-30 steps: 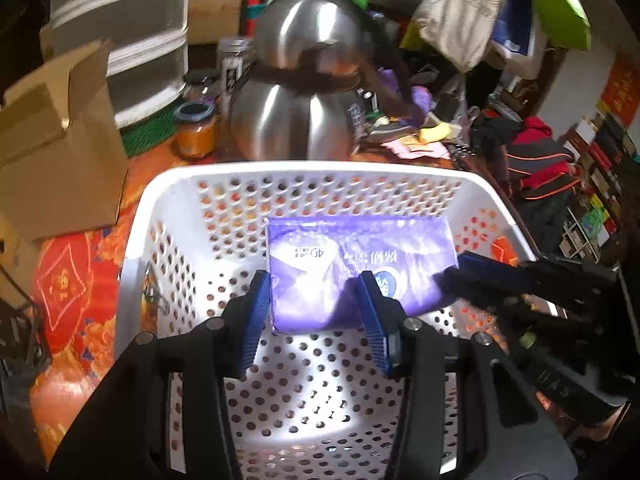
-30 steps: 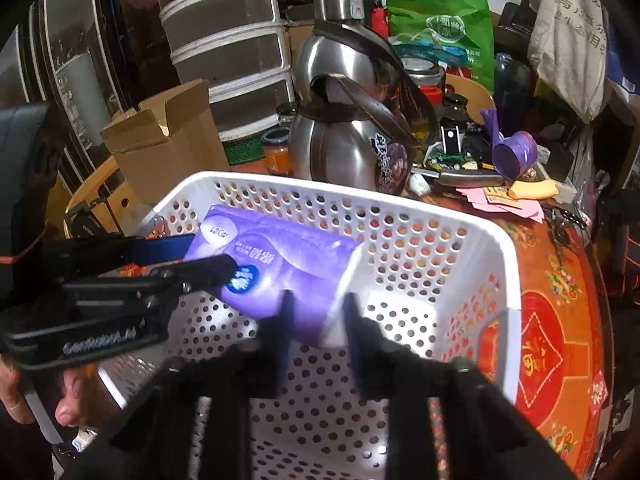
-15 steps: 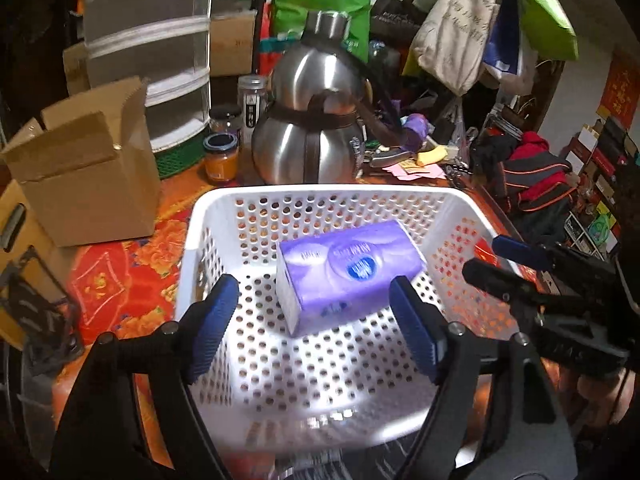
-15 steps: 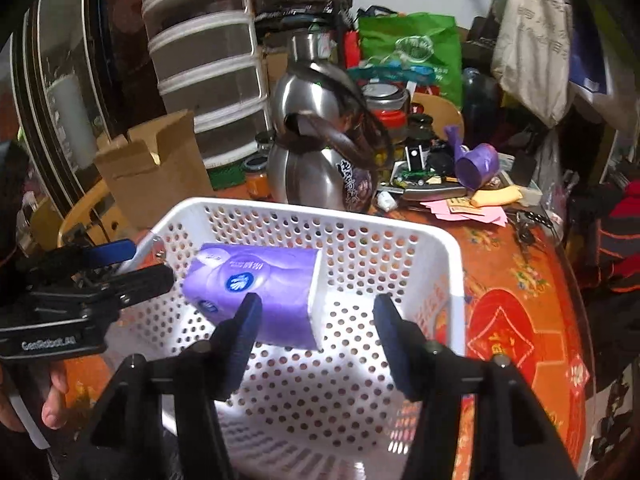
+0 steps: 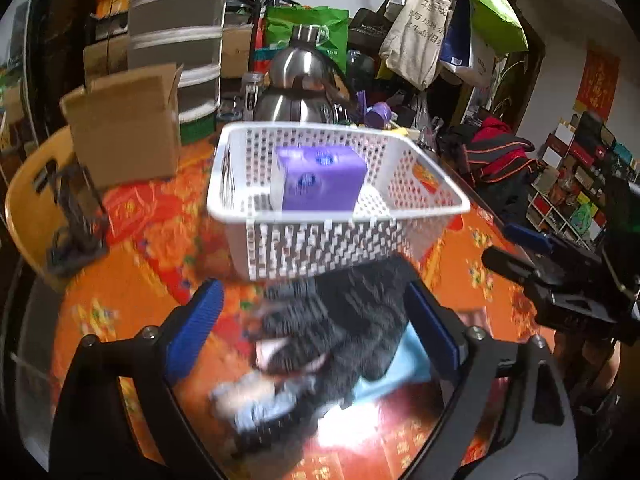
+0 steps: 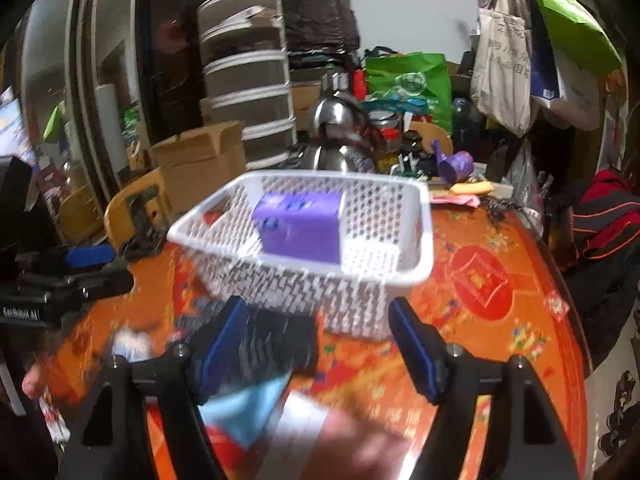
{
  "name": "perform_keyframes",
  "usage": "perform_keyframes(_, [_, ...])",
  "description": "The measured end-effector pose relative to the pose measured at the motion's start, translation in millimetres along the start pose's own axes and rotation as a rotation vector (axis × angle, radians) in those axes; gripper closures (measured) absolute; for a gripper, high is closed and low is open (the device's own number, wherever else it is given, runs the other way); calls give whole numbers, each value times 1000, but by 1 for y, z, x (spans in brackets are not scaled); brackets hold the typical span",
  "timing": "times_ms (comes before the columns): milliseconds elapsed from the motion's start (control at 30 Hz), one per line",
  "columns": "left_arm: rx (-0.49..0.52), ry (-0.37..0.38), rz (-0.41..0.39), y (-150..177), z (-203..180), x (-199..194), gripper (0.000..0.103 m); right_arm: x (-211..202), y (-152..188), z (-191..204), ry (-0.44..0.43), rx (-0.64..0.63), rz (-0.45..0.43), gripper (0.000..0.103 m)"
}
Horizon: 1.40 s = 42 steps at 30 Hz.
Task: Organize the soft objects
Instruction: 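Grasp the black knit glove with the left gripper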
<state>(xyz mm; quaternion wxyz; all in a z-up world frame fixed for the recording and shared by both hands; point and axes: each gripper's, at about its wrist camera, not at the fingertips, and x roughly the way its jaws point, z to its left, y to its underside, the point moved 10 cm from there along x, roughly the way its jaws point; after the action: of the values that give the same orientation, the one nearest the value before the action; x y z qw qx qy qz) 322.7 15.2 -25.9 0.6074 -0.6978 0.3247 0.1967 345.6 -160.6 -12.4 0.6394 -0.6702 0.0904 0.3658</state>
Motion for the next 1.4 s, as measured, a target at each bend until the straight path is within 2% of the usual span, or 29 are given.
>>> perform_keyframes(67, [-13,-15,21,16,6,8,11,5,18,4,-9,2,29,30])
perform_keyframes(167, [-33,-7,93,36,15,30,11,23,34,3,-20,14,69,30])
perform_keyframes(233, [-28,-10,127,41,21,40,11,33,39,0,-25,29,89,30])
perform_keyframes(367, [-42,-4,141,45,24,43,11,48,52,-2,-43,67,133,30])
perform_keyframes(467, [-42,-15,181,48,25,54,11,59,54,0,-39,60,146,30])
perform_keyframes(600, [-61,15,249,50,25,74,12,74,52,-3,-52,74,170,30])
perform_keyframes(800, [-100,63,290,50,27,89,14,88,50,1,-87,81,202,30])
perform_keyframes(867, [-106,75,311,51,26,93,21,94,52,3,-95,80,217,30])
perform_keyframes(900, [-108,82,319,52,27,96,23,96,53,4,-98,77,225,32])
perform_keyframes(967, [-112,94,344,54,26,102,33,99,54,7,-109,79,233,37])
perform_keyframes(1133, [-145,127,388,59,25,113,48,100,56,13,-135,73,244,56])
perform_keyframes(1200, [-143,130,389,58,24,115,58,100,57,15,-128,60,246,59])
perform_keyframes(1233, [-146,143,393,58,22,115,69,100,57,15,-127,55,248,62])
perform_keyframes(1267, [-157,169,394,57,19,115,75,100,57,15,-123,52,248,64])
perform_keyframes(1400, [-136,164,374,54,13,116,83,98,57,15,-117,40,239,81])
